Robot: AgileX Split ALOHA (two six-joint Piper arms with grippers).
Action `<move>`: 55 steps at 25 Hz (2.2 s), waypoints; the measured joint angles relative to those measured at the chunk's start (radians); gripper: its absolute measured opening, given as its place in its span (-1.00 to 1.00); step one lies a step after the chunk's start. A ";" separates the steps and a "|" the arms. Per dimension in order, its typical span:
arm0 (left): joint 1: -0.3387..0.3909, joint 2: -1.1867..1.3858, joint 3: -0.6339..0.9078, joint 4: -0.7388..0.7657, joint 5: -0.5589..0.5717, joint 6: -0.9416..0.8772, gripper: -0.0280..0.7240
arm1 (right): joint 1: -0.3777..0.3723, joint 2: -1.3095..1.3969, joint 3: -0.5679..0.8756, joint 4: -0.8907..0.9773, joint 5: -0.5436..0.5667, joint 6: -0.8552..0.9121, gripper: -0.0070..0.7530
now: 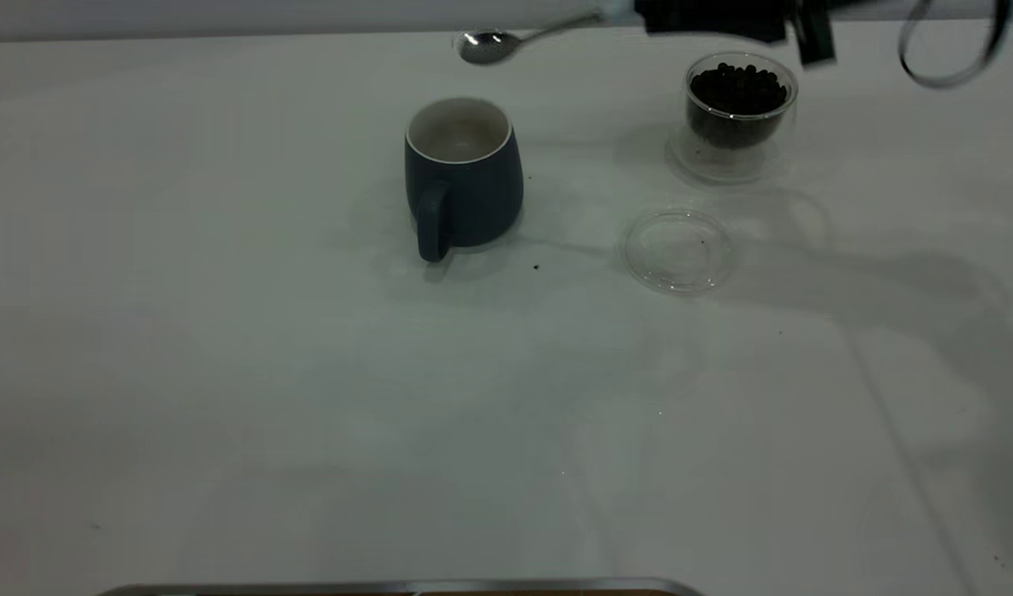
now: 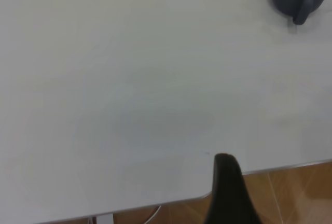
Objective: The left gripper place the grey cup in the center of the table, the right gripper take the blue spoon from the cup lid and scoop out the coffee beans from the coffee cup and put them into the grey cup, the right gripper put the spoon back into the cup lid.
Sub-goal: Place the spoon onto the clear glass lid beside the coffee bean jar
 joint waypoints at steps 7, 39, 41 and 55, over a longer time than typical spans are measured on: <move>0.000 0.000 0.000 0.000 0.000 0.000 0.55 | -0.124 -0.008 0.240 0.146 -0.109 -0.101 -0.71; 0.000 0.000 0.000 0.000 0.000 -0.001 0.55 | -0.233 0.301 0.124 0.156 -0.111 -0.272 -0.71; 0.000 0.000 0.000 0.000 0.000 -0.001 0.55 | -0.233 0.301 0.124 0.156 -0.105 -0.284 -0.68; 0.000 0.000 0.000 0.000 0.000 -0.001 0.55 | -0.223 0.302 0.124 0.156 -0.085 -0.288 0.51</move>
